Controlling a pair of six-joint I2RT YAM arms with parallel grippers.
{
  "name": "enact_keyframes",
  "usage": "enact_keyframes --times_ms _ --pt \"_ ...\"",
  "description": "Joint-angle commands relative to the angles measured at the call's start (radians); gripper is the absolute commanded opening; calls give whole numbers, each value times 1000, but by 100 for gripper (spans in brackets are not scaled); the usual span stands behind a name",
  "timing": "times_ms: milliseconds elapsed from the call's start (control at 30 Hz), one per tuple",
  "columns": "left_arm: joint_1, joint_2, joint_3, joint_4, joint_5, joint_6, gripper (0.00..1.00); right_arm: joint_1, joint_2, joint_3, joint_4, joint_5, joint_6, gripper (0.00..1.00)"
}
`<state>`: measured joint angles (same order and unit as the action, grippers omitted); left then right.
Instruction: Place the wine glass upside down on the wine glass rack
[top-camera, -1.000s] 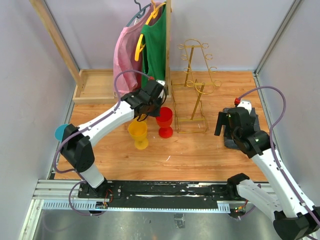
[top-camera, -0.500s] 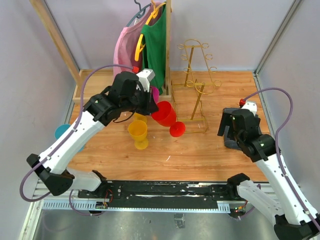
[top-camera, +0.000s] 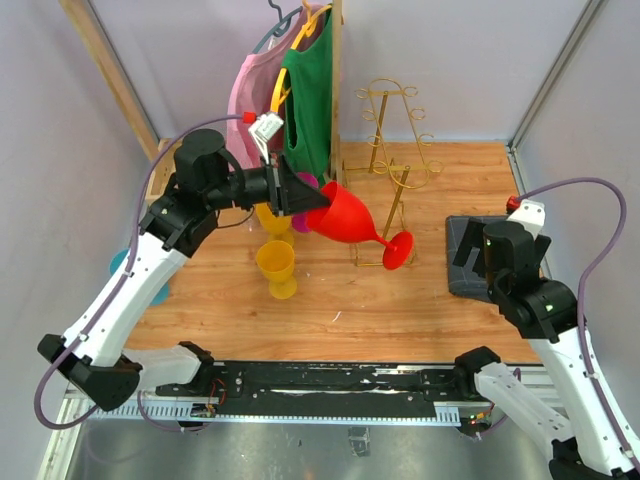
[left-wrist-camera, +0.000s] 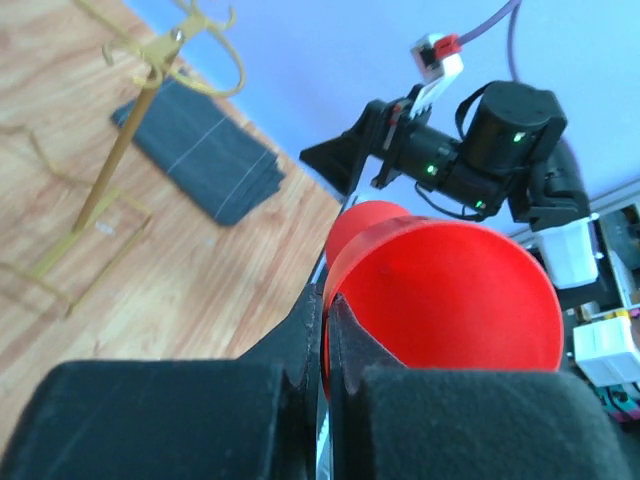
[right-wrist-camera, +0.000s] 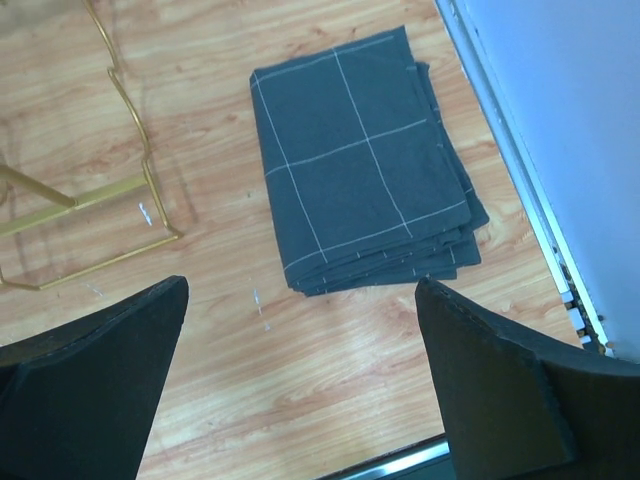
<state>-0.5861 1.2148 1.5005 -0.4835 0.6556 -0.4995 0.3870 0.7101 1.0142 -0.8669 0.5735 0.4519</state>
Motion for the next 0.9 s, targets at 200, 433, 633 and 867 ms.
enact_keyframes --times_ms 200,433,633,867 --pt "125 65 -75 797 334 -414 0 4 66 183 110 -23 -116 98" --pt "215 223 -25 1320 378 -826 0 3 135 319 232 -113 -195 98" --pt "240 374 127 1586 338 -1080 0 -4 161 394 385 -303 -240 98" --pt "267 530 201 1878 211 -1344 0 -37 218 424 613 -675 -202 98"
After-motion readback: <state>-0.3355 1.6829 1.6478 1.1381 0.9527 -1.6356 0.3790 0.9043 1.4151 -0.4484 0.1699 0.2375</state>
